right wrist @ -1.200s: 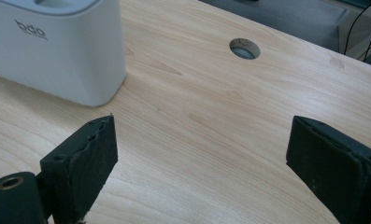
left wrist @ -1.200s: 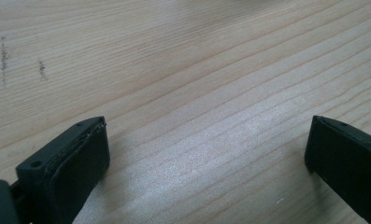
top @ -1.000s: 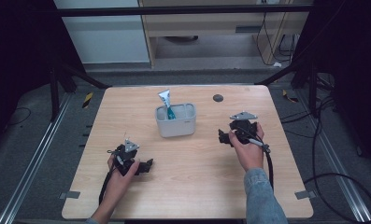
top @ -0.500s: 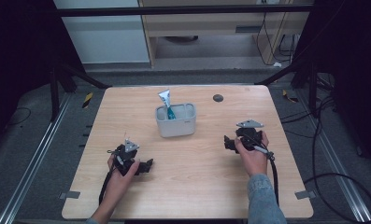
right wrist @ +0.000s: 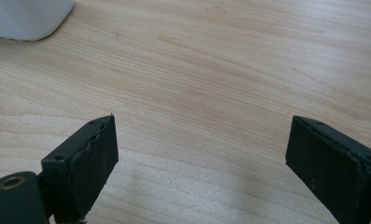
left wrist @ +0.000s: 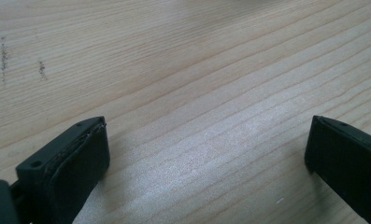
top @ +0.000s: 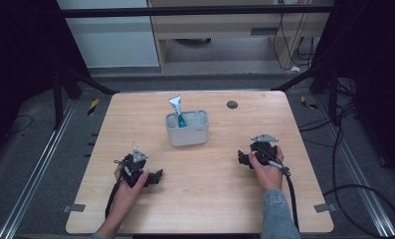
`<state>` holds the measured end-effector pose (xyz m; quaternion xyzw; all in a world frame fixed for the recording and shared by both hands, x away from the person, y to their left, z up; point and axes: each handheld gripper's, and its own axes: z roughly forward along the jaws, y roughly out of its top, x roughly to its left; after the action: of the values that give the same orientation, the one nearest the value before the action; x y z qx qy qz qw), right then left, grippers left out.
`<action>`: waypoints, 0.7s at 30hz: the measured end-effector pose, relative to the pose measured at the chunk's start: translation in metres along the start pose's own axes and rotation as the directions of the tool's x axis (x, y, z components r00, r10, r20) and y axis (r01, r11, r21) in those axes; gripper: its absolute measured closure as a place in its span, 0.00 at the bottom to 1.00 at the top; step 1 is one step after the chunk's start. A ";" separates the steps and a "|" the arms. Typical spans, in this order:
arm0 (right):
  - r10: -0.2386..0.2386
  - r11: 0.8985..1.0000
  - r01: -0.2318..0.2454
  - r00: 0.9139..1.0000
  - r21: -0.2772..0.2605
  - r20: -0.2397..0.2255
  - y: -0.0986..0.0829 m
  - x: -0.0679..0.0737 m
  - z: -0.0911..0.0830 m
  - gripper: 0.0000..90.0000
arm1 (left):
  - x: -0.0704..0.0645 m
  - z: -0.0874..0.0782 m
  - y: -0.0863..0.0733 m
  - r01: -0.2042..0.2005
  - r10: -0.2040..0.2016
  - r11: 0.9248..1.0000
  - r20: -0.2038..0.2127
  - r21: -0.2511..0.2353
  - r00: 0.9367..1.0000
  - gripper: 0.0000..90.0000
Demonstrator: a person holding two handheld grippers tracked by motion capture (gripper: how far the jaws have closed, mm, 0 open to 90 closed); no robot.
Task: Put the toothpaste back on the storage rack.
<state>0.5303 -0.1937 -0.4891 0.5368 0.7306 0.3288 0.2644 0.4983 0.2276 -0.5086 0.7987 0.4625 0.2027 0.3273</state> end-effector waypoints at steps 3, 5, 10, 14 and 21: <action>0.006 1.000 -0.006 1.000 0.005 -0.002 -0.003 0.000 0.002 0.11 | 0.000 0.000 0.000 0.000 0.000 1.000 0.000 0.000 1.000 0.00; 0.012 1.000 -0.012 1.000 0.012 -0.003 -0.005 0.000 0.004 0.11 | 0.000 0.000 0.000 0.000 0.000 1.000 0.000 0.000 1.000 0.00; 0.022 1.000 -0.022 1.000 0.013 0.000 -0.006 -0.001 0.007 0.11 | 0.000 0.000 0.000 0.000 0.000 1.000 0.000 0.000 1.000 0.00; 0.039 0.999 -0.039 0.999 0.011 -0.006 -0.006 -0.001 0.009 0.11 | 0.000 0.000 0.000 0.000 0.000 1.000 0.000 0.000 1.000 0.00; 0.051 0.998 -0.051 0.999 0.021 -0.004 -0.009 0.000 0.015 0.11 | 0.000 0.000 0.000 0.000 0.000 1.000 0.000 0.000 1.000 0.00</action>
<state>0.5358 -0.1926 -0.5057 0.5571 0.7207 0.3291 0.2488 0.4983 0.2276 -0.5087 0.7986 0.4624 0.2027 0.3275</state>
